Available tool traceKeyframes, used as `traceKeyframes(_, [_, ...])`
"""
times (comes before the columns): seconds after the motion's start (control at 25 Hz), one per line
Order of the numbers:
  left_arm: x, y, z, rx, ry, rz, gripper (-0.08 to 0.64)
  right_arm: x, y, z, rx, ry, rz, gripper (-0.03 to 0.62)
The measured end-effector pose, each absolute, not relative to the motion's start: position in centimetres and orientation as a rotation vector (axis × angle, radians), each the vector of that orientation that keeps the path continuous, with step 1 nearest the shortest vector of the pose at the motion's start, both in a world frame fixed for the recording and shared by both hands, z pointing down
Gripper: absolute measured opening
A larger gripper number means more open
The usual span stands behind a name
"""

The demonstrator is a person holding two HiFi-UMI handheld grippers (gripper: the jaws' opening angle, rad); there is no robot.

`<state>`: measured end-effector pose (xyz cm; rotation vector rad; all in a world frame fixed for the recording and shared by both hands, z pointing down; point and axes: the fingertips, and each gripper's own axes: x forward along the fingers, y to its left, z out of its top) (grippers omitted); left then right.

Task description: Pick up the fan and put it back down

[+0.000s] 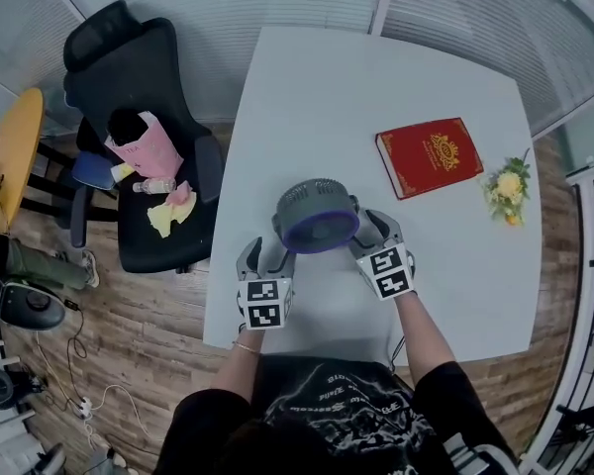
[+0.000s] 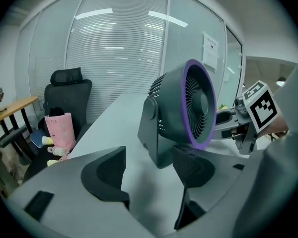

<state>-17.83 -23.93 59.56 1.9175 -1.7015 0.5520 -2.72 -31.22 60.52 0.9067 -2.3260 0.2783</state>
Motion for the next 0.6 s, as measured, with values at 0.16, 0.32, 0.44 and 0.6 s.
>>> traceKeyframes(0.16, [-18.2, -25.2, 60.2, 1.913, -1.705, 0.518, 0.319, -3.3, -32.4, 61.5, 0.897, -2.346, 0.318, 0.27])
traceKeyframes(0.32, [-18.4, -26.4, 61.0, 1.909, -1.698, 0.492, 0.319, -4.1, -33.4, 62.1, 0.874, -2.371, 0.327, 0.259])
traceKeyframes(0.44, [-18.2, -27.0, 61.6, 1.91, -1.666, 0.478, 0.316, -4.6, -33.9, 62.3, 0.861, -2.399, 0.343, 0.255])
traceKeyframes(0.6, [-17.6, -27.7, 62.3, 1.952, -1.621, 0.494, 0.316, -5.0, -34.4, 62.8, 0.843, -2.404, 0.35, 0.255])
